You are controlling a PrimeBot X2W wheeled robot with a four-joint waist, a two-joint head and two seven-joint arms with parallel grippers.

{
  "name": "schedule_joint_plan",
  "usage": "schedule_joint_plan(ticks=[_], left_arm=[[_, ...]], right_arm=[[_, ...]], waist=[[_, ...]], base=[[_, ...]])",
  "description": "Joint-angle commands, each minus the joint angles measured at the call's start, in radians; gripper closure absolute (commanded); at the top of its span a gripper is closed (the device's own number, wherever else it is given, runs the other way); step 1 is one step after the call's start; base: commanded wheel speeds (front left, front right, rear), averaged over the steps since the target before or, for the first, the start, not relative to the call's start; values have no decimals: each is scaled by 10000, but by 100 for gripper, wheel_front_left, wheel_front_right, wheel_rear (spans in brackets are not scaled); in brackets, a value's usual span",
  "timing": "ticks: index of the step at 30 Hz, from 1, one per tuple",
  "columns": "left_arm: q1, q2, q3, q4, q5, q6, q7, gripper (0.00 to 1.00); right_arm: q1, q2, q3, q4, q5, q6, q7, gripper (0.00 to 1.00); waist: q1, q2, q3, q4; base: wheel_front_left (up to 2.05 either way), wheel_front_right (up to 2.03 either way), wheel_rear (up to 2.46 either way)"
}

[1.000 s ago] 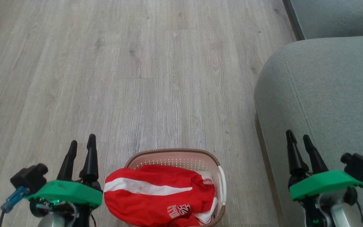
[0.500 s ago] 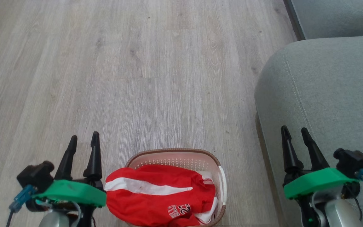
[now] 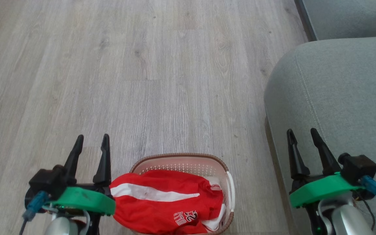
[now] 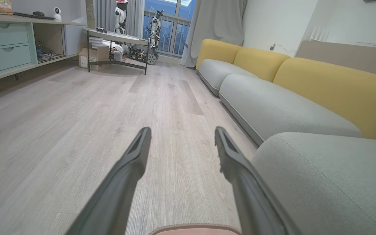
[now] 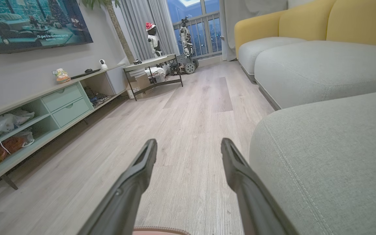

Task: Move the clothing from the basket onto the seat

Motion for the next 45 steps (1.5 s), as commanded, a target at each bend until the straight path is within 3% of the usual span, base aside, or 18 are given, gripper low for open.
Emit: schedule_joint_plan(ticks=[1, 13, 45], left_arm=[[-542, 115, 229, -393, 315, 46, -124, 0], [-574, 101, 147, -583, 1714, 29, -474, 0], [-655, 47, 284, -532, 1659, -52, -483, 0]], right_arm=[[-603, 16, 281, -417, -308, -2, -171, 0], [-662, 25, 454, -509, -1662, -2, -524, 0], [-693, 44, 515, -375, -1556, -2, -532, 0]], waist=[[0, 0, -2, 3], [0, 0, 18, 35], [0, 0, 247, -114]], base=[[0, 0, 0], [0, 0, 0], [0, 0, 0]])
